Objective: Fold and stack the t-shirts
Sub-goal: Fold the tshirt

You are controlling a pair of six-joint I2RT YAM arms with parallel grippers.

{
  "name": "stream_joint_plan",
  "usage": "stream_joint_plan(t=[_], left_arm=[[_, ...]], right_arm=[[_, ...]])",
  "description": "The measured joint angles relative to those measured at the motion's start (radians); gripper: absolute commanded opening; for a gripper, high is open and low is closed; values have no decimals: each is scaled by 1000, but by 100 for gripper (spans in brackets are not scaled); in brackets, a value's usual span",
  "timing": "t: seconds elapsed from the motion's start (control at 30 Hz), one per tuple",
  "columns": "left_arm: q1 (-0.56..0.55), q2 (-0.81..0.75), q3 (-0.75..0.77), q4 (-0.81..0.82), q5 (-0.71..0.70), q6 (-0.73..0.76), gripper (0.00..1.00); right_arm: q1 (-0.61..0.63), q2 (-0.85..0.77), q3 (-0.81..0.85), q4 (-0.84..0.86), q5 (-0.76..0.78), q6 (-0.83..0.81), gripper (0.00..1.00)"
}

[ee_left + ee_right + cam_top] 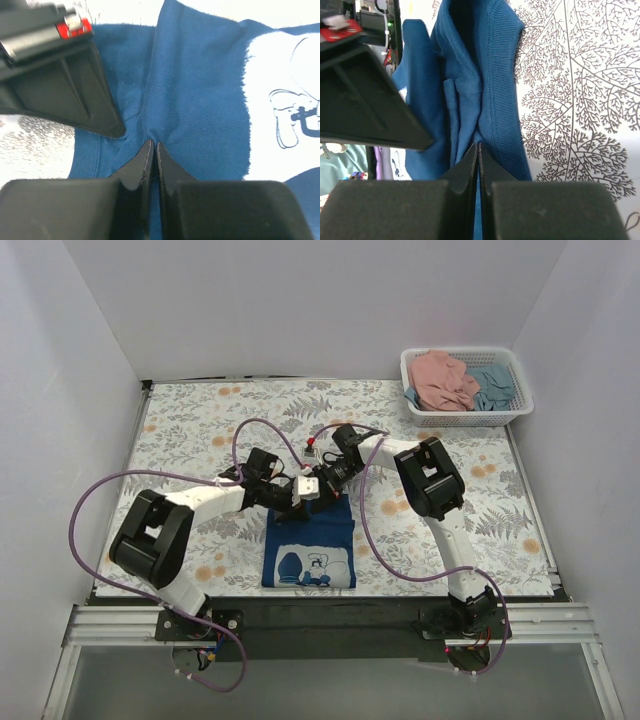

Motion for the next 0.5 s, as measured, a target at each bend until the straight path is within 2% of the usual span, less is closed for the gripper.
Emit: stream_joint_plan(t=[0.27,0.5], left_arm=[[-11,-136,-39,63,-27,18,0],[7,-125,-56,181,-78,13,0]], right_arm=[[-4,11,0,6,-31,-6,4],[-5,15,-1,9,-46,-19,3]])
